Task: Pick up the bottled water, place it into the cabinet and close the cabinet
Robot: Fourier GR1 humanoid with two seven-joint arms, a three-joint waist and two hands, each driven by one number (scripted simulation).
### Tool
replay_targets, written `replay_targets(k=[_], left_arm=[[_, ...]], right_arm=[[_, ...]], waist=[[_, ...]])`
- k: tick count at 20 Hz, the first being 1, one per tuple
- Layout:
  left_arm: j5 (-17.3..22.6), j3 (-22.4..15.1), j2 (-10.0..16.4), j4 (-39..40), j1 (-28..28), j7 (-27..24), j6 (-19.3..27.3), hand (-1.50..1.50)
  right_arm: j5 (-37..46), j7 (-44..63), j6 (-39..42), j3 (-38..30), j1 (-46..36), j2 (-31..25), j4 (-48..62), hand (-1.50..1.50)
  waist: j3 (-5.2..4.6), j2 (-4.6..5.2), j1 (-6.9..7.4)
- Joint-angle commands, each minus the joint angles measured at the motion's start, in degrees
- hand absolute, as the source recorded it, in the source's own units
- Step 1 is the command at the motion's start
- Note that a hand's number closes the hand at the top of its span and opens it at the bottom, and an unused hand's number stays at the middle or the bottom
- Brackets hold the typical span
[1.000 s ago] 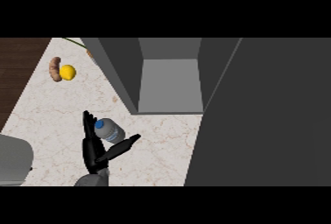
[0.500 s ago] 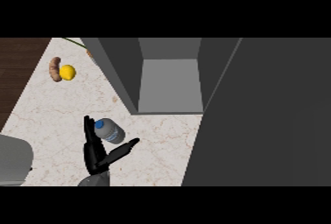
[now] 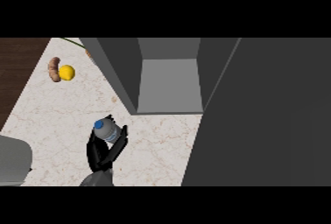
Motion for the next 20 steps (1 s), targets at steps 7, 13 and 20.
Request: replay_targets(k=[7,13,20], left_arm=[[3.0,-1.0,-0.2,1.6,-2.0,-2.2,-5.4,1.50],[0.5,-4.0,4.3,0.7,0.8,-0.2,-16.8,1.50],[-2.3,-7.3,10.4,-5.4,2.6,5.7,-24.4,1.50]], right_arm=[[3.7,4.5,0.1,-0.5,1.5,-2.8,-8.5,-1.50],[3.2,4.2,-0.7,0.2,-1.6,-1.8,-5.3,-1.50],[4.2,2.8,-1.2,1.1,0.2,-3.0,-5.8,-1.50]], waist=[[0.02,0.00,0.21],[-0.02,0.00,0.25],[0.06,-0.14,0.44]])
